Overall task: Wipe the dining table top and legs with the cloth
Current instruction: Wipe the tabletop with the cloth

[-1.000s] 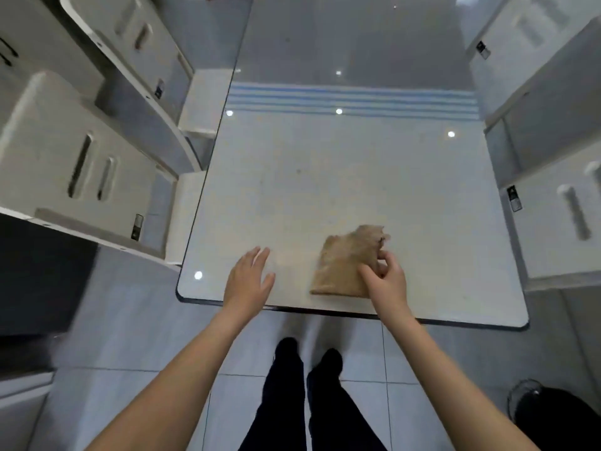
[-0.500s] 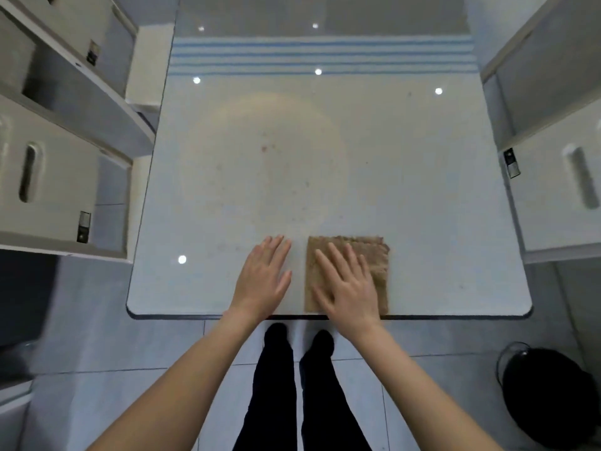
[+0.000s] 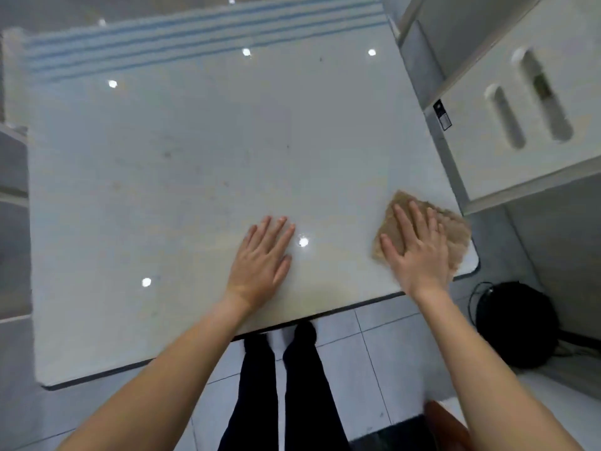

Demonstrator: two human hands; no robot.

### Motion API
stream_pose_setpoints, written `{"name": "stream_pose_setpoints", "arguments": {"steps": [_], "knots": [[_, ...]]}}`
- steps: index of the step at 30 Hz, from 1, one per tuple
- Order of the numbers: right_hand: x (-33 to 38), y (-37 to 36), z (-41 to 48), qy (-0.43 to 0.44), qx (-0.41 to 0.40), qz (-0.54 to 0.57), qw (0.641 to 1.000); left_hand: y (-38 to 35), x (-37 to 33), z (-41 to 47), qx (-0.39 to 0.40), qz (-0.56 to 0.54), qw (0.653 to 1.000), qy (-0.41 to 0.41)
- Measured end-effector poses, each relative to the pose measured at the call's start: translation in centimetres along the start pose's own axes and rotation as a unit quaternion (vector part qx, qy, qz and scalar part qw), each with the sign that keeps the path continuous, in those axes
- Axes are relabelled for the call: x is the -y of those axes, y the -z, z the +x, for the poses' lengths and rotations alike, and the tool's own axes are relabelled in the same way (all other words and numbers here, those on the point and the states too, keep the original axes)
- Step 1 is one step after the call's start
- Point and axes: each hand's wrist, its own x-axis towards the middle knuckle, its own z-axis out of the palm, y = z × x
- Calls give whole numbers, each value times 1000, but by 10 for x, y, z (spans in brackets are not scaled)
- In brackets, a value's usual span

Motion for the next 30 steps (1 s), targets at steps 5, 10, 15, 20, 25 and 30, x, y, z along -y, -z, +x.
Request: {"name": "stream_pose_setpoints", "arguments": {"steps": [5,10,15,20,25,30], "knots": [[-9,7,40,-91,-11,3,996,-6,-5,7,-10,24,1000,-3],[28,-6,-37,75,36,-6,997,-1,-6,8,-5,21,1000,-5],[23,-10,-57,201,74,12,977,1,-5,9,7,12,1000,-4],[21,-1,15,187,66,-19,980,4,-5,10,21,14,1000,0],[22,9,92,250,56,-38,966,4,-4,12,11,4,1000,6],[28,20,167,304,57,-37,950,-2,-2,11,-9,-3,1000,-1]]}}
